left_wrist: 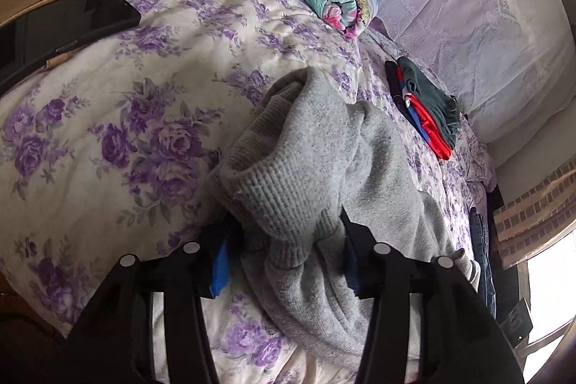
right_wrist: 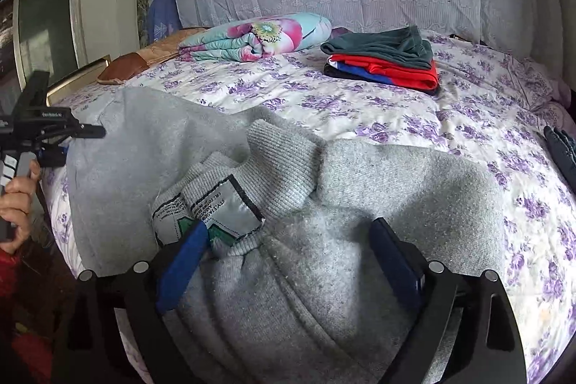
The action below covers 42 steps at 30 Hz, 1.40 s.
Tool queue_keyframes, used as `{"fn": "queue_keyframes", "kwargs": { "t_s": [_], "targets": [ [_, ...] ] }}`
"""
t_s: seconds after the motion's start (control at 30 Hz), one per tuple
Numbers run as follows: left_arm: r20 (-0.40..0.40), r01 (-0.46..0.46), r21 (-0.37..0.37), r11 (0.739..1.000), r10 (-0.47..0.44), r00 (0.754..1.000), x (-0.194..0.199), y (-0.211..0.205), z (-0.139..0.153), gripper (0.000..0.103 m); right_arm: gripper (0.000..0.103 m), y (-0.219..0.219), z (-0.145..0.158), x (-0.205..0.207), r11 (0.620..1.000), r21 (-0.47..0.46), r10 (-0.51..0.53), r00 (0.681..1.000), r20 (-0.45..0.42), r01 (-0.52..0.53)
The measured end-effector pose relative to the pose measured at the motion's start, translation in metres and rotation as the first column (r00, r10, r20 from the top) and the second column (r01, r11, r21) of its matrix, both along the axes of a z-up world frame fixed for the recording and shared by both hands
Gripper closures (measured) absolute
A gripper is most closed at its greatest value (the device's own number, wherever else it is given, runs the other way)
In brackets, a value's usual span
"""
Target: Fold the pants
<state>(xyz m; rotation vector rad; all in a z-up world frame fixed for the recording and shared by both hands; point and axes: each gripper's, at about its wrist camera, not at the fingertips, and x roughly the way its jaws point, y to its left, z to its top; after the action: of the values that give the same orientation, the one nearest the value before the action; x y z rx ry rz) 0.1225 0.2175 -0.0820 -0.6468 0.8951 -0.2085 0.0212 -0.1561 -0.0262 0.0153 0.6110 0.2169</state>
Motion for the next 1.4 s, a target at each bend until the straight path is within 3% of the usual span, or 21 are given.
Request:
{"fn": "queue_keyframes", "kwargs": {
  "t_s": [0.07,0.13,0.2,0.27,0.4,0.53,0.6,0.67,0.73,0.83,0.97,1.07,1.17,1.23,1.3,1.37,1.4],
  "targets": [
    [0.021,0.012,0.012,1.0,-0.012,1.0,0.0,-0.004,0.001,0.042,0.011,-0.009,0.018,-0.014,0.998,0.066,-0.001,0.997,0.072,-0.003],
    [0.025,0.003,0.051,0.999,-0.004,1.0,0.0,-0.011,0.003,0.041,0.011,-0.015,0.031,-0.019,0.999,0.046,-0.029,0.993,0.118,0.024],
    [0.028,-0.004,0.104,0.995,0.001,1.0,0.0,-0.018,0.006,0.043,0.01,-0.017,0.026,-0.012,0.998,-0.03,-0.054,0.995,0.09,0.057],
    [0.028,-0.028,0.16,0.987,0.023,0.999,-0.001,-0.021,0.008,0.058,0.009,-0.015,-0.002,0.008,0.992,-0.111,-0.066,0.996,-0.055,0.06],
    [0.039,-0.026,0.154,0.988,0.02,0.999,-0.007,-0.018,0.016,0.07,0.005,-0.012,-0.003,-0.001,0.993,-0.107,-0.046,0.999,-0.001,0.046],
    [0.09,-0.027,0.243,0.97,0.005,0.996,-0.017,-0.031,0.038,0.072,0.006,-0.031,0.022,-0.019,0.997,0.009,-0.082,0.991,0.105,0.082],
    [0.138,-0.037,0.299,0.953,-0.005,0.99,-0.024,-0.043,0.054,0.072,0.006,-0.036,0.018,-0.013,0.995,-0.026,-0.1,0.993,0.059,0.101],
    [0.184,-0.046,0.345,0.937,-0.019,0.983,-0.031,-0.055,0.068,0.073,0.004,-0.03,-0.008,0.004,0.989,-0.126,-0.089,0.994,-0.071,0.079],
    [0.228,-0.052,0.387,0.921,-0.04,0.973,-0.037,-0.068,0.083,0.073,0.003,-0.027,-0.009,-0.003,0.987,-0.137,-0.086,0.996,-0.012,0.083],
    [0.288,-0.046,0.448,0.893,-0.095,0.953,-0.047,-0.092,0.107,0.073,0.004,-0.043,0.007,-0.015,0.998,-0.017,-0.053,0.998,0.036,0.054],
    [0.383,0.002,0.519,0.855,-0.234,0.894,-0.061,-0.142,0.144,0.074,0.004,-0.093,0.024,-0.031,0.975,0.156,-0.171,0.981,0.087,0.156],
    [0.424,0.098,0.578,0.81,-0.401,0.812,-0.074,-0.196,0.16,0.074,0.004,-0.133,0.022,-0.039,0.931,0.247,-0.289,0.956,0.055,0.268],
    [0.411,0.234,0.616,0.752,-0.56,0.719,-0.088,-0.26,0.153,0.074,0.004,-0.158,0.015,-0.05,0.895,0.299,-0.352,0.936,0.019,0.33],
    [0.361,0.312,0.657,0.686,-0.65,0.669,-0.097,-0.307,0.132,0.074,0.004,-0.165,0.011,-0.059,0.883,0.307,-0.376,0.927,0.011,0.355],
    [0.267,0.369,0.721,0.587,-0.727,0.633,-0.107,-0.353,0.101,0.074,0.004,-0.171,0.007,-0.065,0.875,0.303,-0.397,0.918,0.004,0.377],
    [0.198,0.35,0.791,0.502,-0.751,0.63,-0.116,-0.381,0.072,0.072,0.004,-0.177,0.005,-0.069,0.868,0.296,-0.415,0.91,-0.007,0.398],
    [0.195,0.312,0.822,0.476,-0.75,0.632,-0.121,-0.387,0.064,0.071,0.004,-0.179,0.005,-0.07,0.867,0.293,-0.42,0.908,-0.008,0.403]
  ]
}}
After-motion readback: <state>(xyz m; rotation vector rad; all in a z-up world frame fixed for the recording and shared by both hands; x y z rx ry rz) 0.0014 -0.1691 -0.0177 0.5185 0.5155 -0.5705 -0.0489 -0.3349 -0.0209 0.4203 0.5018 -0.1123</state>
